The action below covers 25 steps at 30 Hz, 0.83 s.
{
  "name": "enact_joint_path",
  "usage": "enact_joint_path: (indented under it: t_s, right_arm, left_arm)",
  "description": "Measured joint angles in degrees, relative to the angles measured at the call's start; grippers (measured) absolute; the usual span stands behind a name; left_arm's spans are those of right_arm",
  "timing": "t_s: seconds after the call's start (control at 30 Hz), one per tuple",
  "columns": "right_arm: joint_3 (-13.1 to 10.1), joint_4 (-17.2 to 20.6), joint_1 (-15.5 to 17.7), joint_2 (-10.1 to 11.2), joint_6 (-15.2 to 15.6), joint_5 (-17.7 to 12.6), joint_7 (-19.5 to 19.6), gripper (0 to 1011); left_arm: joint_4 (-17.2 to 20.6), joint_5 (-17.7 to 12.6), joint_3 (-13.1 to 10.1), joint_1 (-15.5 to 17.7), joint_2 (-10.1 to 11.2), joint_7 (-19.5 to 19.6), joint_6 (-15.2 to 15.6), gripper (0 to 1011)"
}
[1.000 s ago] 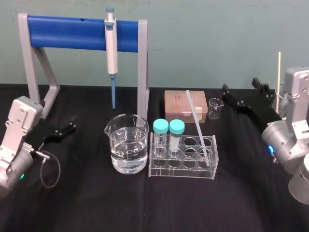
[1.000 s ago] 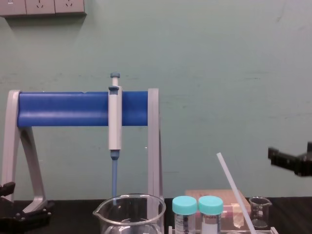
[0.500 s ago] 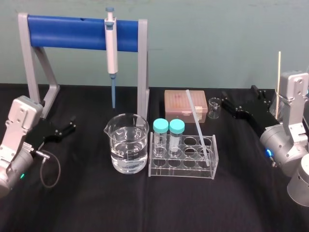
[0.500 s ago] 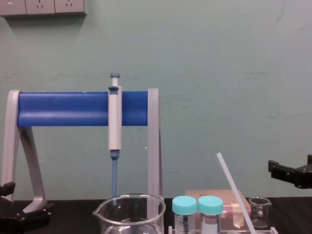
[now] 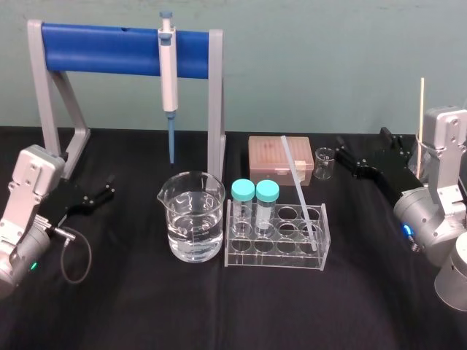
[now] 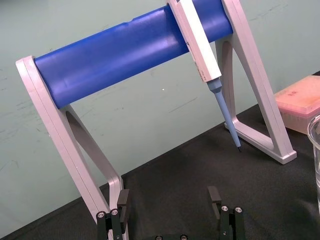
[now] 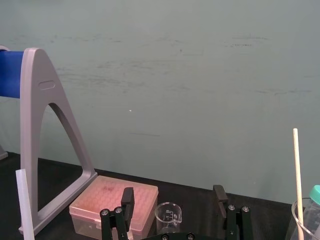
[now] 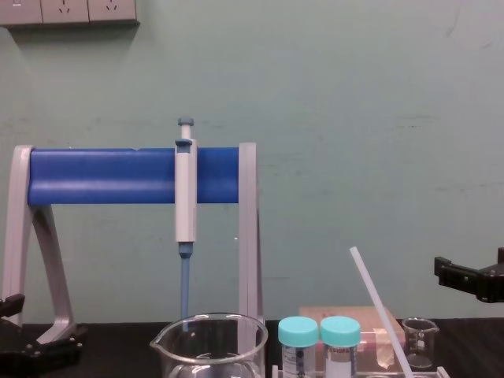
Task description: Pick up the stirring rod with one hand, then place it down.
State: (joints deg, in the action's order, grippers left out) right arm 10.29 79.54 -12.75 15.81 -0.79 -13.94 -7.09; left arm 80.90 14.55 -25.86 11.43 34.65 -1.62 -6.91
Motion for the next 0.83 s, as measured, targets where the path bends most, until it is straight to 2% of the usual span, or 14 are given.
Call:
enact_joint_path:
  t_s: [0.83]
  right_arm:
    - [0.0, 0.03, 0.0, 0.0, -0.11, -0.06, 0.0, 1000]
  left_arm:
    - [0.0, 0.0, 0.0, 0.0, 0.0, 0.0, 0.0, 1000]
